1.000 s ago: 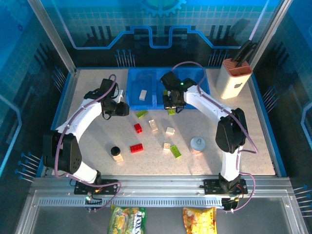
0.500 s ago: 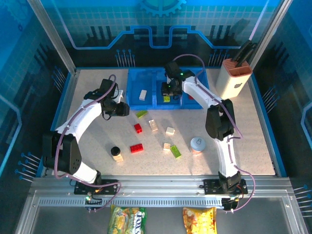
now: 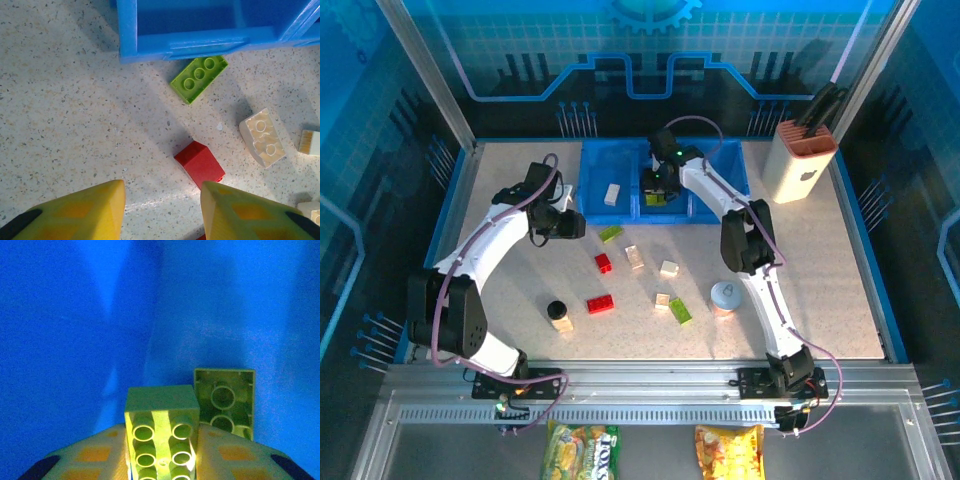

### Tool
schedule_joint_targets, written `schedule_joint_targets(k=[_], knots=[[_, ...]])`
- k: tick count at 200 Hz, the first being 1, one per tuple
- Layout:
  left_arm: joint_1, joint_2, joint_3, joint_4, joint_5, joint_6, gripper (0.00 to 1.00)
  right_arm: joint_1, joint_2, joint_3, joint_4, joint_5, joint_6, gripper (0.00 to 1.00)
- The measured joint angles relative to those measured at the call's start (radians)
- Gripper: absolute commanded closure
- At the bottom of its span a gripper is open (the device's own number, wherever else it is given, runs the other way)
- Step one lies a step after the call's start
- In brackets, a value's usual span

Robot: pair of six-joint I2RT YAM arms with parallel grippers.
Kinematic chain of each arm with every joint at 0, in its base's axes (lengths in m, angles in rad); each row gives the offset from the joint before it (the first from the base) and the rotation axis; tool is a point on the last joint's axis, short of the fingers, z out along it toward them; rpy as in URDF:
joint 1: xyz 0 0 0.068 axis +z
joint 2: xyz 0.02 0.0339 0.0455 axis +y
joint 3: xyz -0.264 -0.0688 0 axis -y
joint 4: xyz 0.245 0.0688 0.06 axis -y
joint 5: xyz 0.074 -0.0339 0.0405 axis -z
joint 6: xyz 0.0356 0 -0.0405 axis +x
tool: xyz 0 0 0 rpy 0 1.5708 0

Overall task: Sort the legos into containers by color
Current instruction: Place the lego in the container.

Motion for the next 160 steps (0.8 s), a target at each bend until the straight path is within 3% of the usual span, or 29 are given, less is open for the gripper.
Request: schedule_joint_targets(k=[55, 160], knots=[[0.000, 0.000, 0.000, 0.000, 0.006, 0.000, 0.55, -0.010, 0.015, 0.000, 0.000, -0.006, -0.003, 0.56], [0.000, 0.000, 0.000, 0.000, 0.015, 0.000, 0.55, -0.006, -0.071, 0.000, -0.082, 0.023, -0.031, 0.56]])
